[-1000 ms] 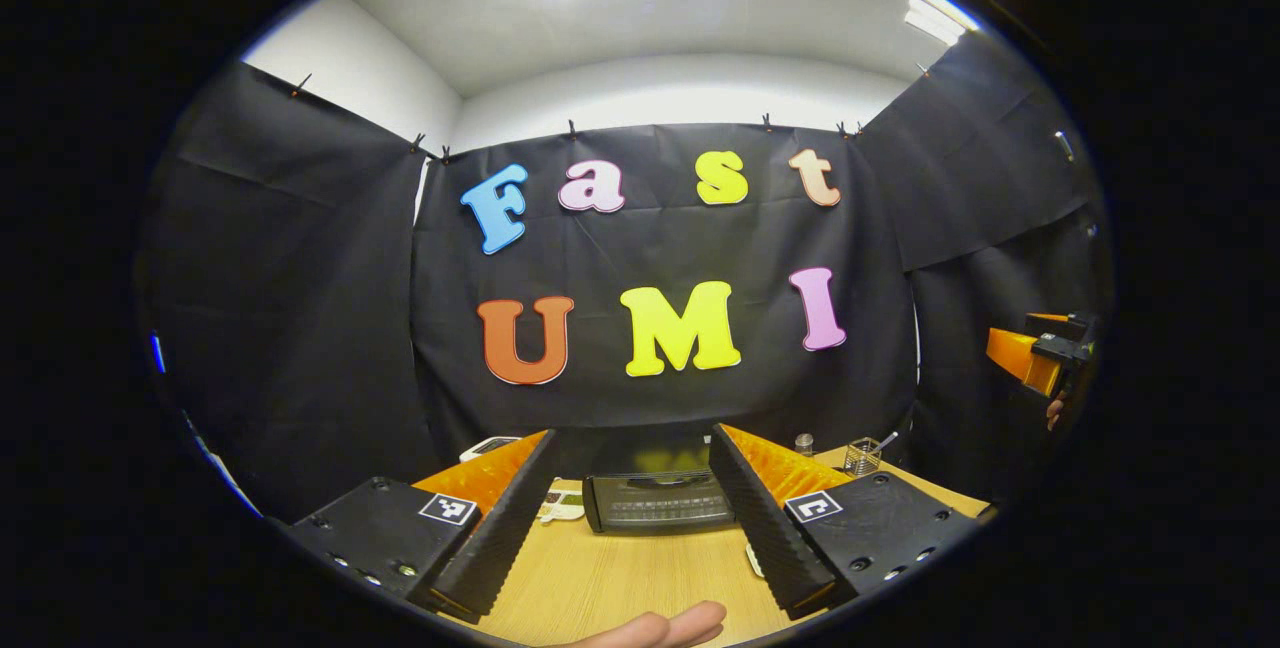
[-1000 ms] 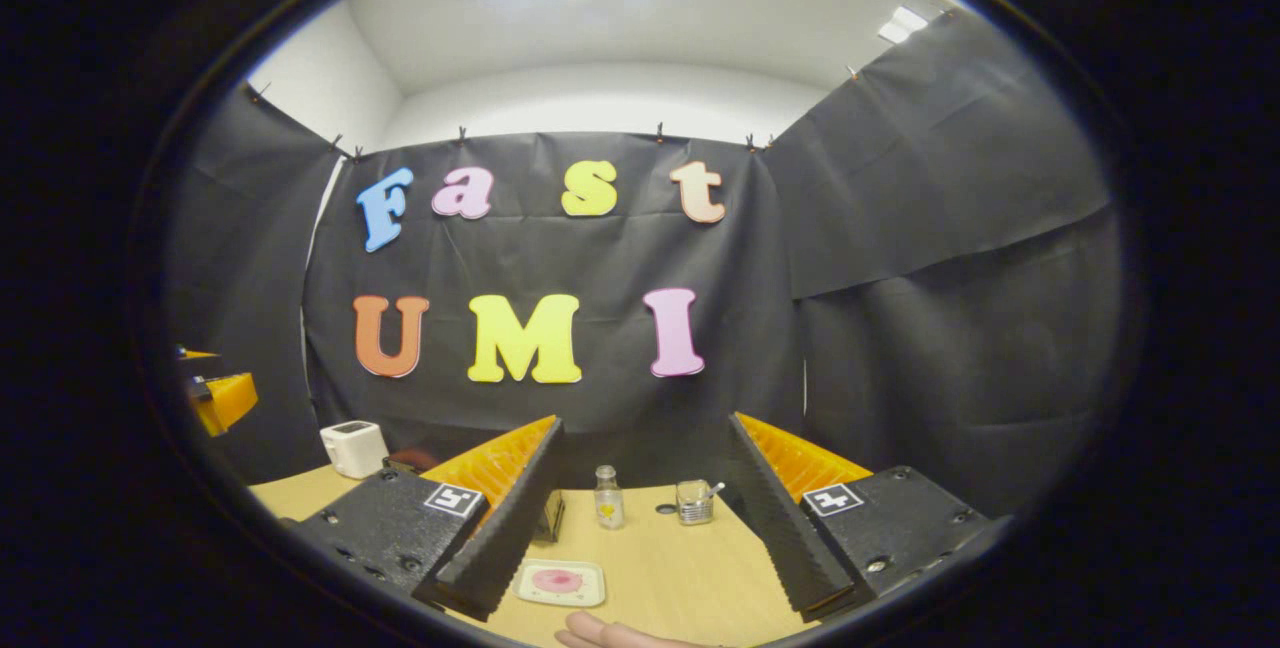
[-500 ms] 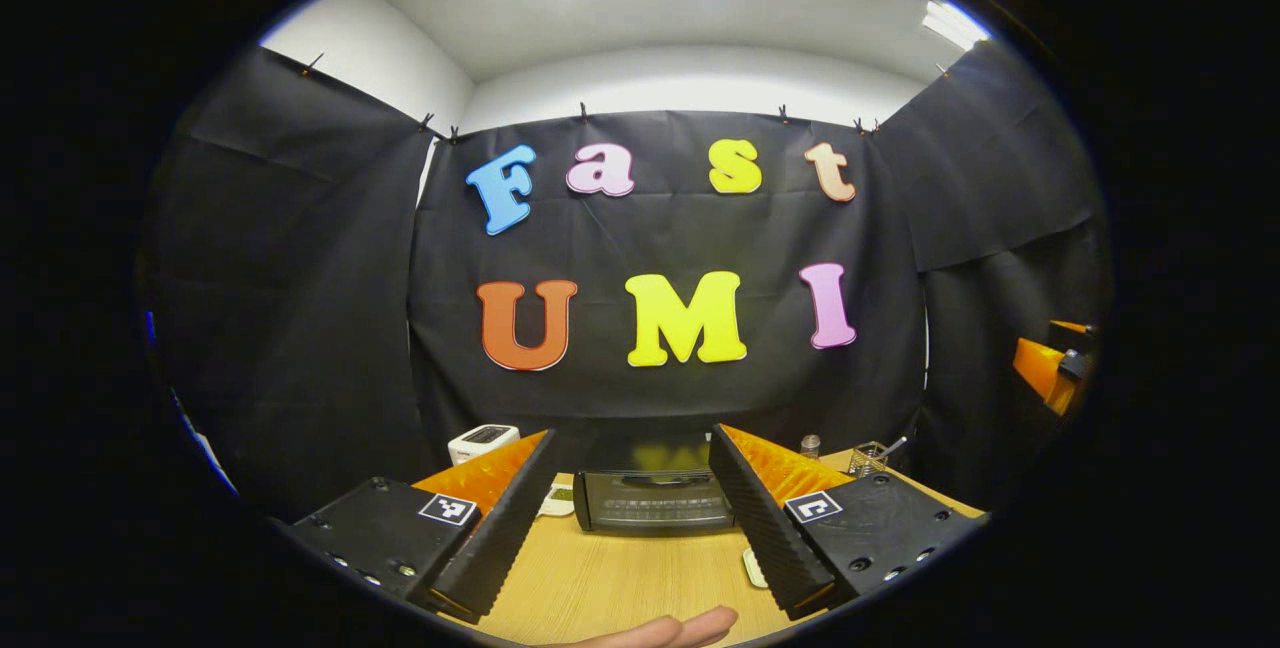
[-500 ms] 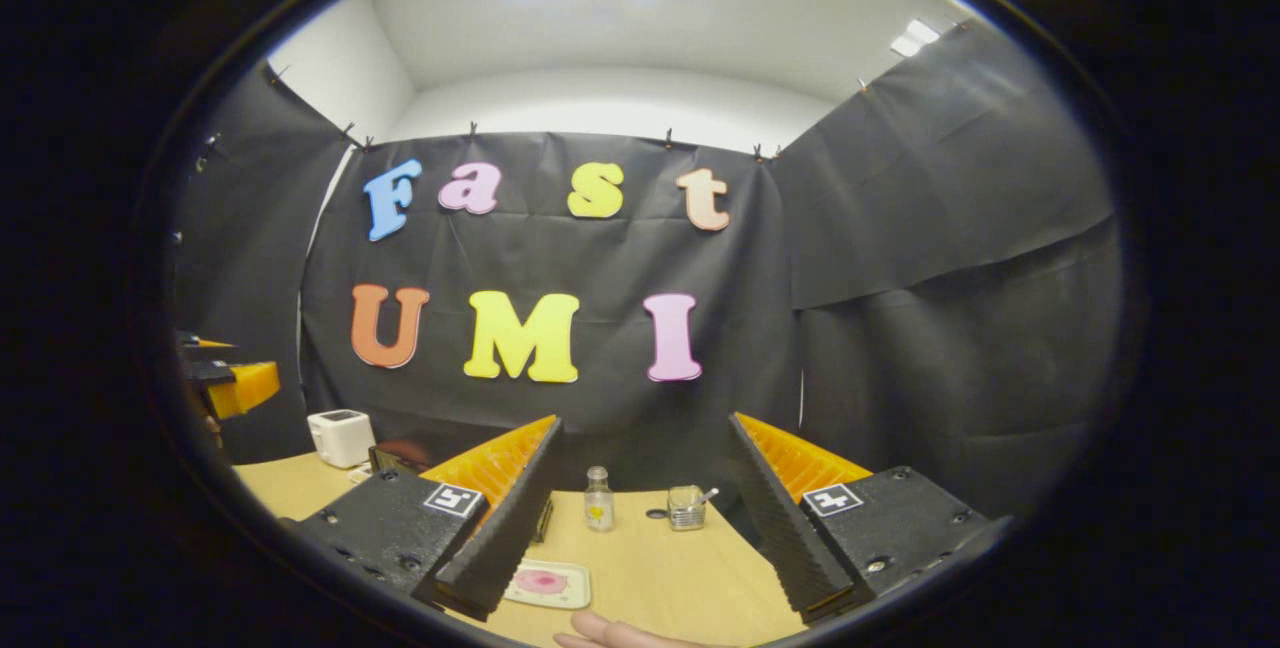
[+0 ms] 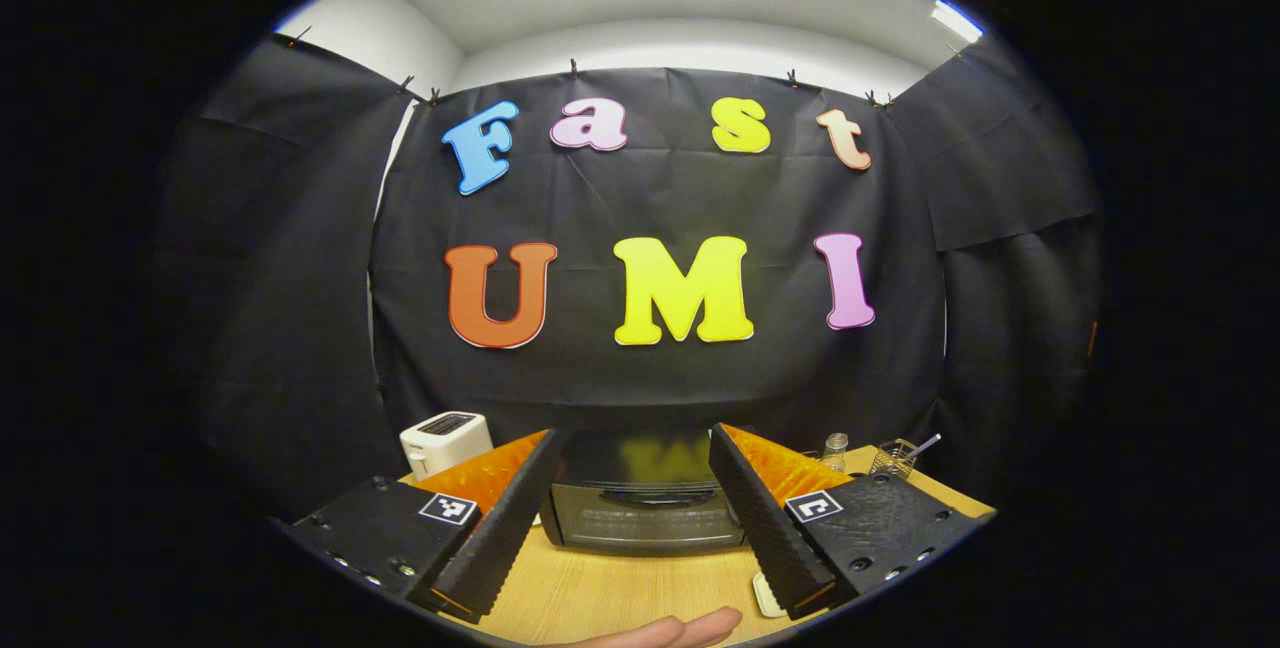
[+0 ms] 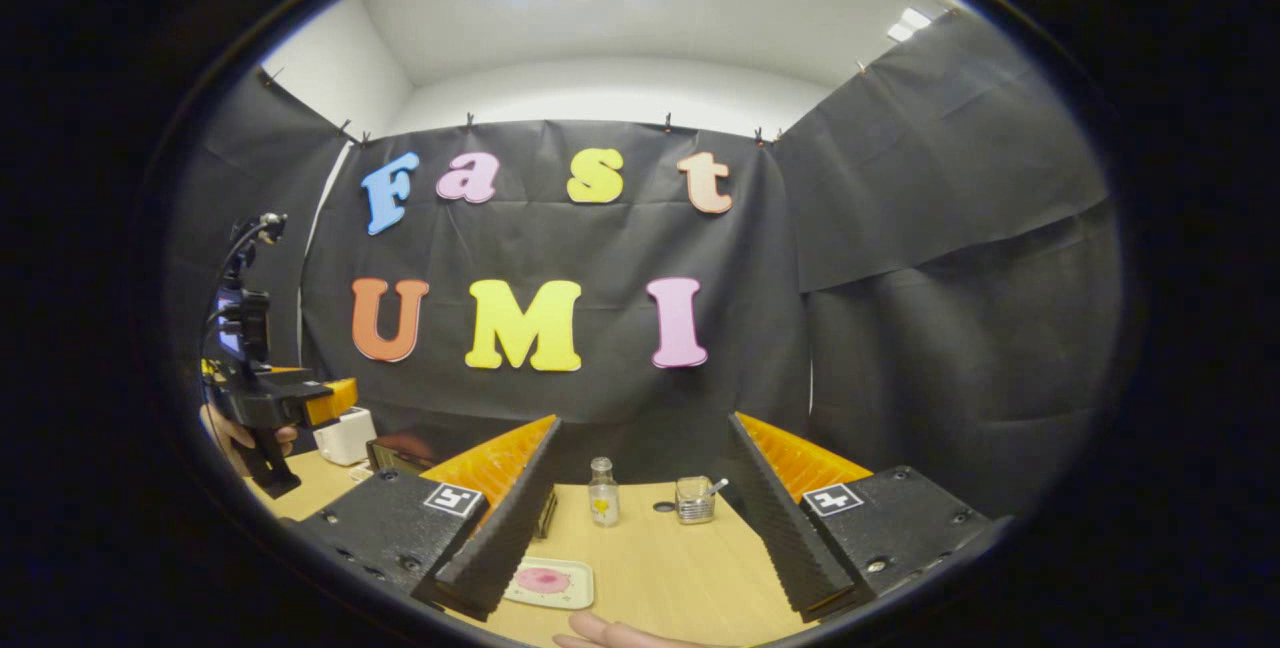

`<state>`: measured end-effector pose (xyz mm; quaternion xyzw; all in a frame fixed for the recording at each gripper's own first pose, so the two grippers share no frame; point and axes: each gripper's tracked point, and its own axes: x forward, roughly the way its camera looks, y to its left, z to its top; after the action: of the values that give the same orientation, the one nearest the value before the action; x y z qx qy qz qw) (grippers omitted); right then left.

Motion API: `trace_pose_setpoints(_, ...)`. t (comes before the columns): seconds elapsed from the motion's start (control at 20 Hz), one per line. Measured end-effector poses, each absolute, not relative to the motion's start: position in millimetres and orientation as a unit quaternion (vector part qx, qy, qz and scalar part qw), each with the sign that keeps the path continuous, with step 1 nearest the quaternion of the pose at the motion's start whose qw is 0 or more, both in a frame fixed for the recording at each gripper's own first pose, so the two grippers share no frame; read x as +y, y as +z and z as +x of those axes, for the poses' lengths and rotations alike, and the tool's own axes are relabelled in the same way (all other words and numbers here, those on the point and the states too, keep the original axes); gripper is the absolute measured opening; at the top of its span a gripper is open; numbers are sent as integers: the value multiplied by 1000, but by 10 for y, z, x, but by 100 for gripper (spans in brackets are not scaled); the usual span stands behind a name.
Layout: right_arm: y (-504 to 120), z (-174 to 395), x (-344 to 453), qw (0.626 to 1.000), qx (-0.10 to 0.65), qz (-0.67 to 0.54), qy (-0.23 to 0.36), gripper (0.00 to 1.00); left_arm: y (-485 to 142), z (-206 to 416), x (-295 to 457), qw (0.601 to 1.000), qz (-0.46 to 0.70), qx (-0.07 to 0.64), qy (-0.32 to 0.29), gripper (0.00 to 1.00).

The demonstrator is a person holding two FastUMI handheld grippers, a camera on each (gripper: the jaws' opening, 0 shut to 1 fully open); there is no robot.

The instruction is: Open the electric oven with the left hand, put the food in, and close the electric oven.

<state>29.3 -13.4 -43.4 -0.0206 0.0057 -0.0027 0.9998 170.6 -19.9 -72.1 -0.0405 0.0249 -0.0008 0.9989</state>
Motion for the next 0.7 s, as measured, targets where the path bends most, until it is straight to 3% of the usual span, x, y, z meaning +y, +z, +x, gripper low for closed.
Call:
trace_pose_setpoints(0.4,-510,451,-202,1000,14,-26,-1,100,-1621,2649,-386,992,-38,117,-29,96)
trace_pose_setpoints(0.7,-510,495,-194,1000,7,-17,13,100,-2225,2863,-567,977,-30,205,-54,96)
